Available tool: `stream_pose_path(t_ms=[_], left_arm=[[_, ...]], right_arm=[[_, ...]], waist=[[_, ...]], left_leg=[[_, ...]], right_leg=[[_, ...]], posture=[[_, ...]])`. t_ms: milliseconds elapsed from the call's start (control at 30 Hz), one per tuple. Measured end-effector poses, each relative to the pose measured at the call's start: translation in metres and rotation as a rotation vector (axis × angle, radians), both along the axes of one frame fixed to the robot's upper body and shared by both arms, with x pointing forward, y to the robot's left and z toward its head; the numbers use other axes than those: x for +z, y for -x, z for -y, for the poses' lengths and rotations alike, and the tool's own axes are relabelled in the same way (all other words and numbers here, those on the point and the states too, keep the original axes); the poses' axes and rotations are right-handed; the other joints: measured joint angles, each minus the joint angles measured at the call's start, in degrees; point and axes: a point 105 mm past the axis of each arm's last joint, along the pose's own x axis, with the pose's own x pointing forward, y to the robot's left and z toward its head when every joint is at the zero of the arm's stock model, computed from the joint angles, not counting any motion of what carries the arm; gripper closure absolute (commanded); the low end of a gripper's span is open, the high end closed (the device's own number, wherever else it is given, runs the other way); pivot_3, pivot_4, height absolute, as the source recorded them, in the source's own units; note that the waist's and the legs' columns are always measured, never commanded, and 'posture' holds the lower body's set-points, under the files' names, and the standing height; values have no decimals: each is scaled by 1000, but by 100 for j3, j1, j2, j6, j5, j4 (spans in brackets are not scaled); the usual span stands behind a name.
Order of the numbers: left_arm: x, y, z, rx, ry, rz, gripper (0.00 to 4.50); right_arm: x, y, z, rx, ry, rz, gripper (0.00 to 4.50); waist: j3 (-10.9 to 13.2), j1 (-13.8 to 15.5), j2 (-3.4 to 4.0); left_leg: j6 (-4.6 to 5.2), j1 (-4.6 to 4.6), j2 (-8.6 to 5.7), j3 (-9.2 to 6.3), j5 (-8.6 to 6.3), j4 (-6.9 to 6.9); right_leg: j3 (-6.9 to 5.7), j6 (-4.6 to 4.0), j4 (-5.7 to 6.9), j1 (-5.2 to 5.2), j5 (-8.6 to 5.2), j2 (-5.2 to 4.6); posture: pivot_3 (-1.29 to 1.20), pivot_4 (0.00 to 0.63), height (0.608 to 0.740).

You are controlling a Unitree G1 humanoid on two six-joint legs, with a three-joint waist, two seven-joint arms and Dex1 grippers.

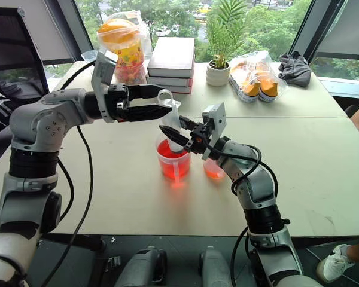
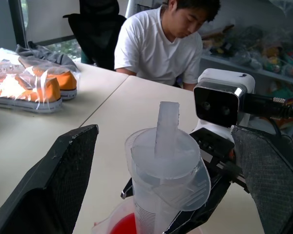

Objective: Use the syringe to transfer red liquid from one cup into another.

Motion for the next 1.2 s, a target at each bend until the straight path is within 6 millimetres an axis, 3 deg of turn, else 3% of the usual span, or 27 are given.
stream_pose_path(t_ms=[133, 200, 433, 1200], left_arm=[[-3, -2, 4, -11, 7, -18, 0], [-1, -1, 5, -14, 12, -19, 818], [5, -1, 3, -9, 47, -29, 4352], [21, -11, 7, -20, 8, 10, 4438]], right_arm=[[-3, 0, 0, -3, 4, -8, 3081], [-4, 0, -1, -2, 7, -10, 3081], [-6, 1, -3, 4, 17, -12, 3081], [0, -2, 0, 1, 17, -22, 3081]], waist=[[0, 2, 0], [0, 2, 0], [0, 1, 0], [0, 3, 0]], left_leg=[[0, 0, 0, 0, 0, 0], [0, 0, 0, 0, 0, 0], [0, 0, 0, 0, 0, 0], [-1, 0, 0, 0, 0, 0]], right_leg=[[0, 0, 0, 0, 0, -1], [0, 0, 0, 0, 0, -1], [0, 0, 0, 0, 0, -1], [0, 0, 0, 0, 0, 1]], posture=[[0, 150, 740], [0, 150, 740], [0, 150, 740], [0, 150, 740]])
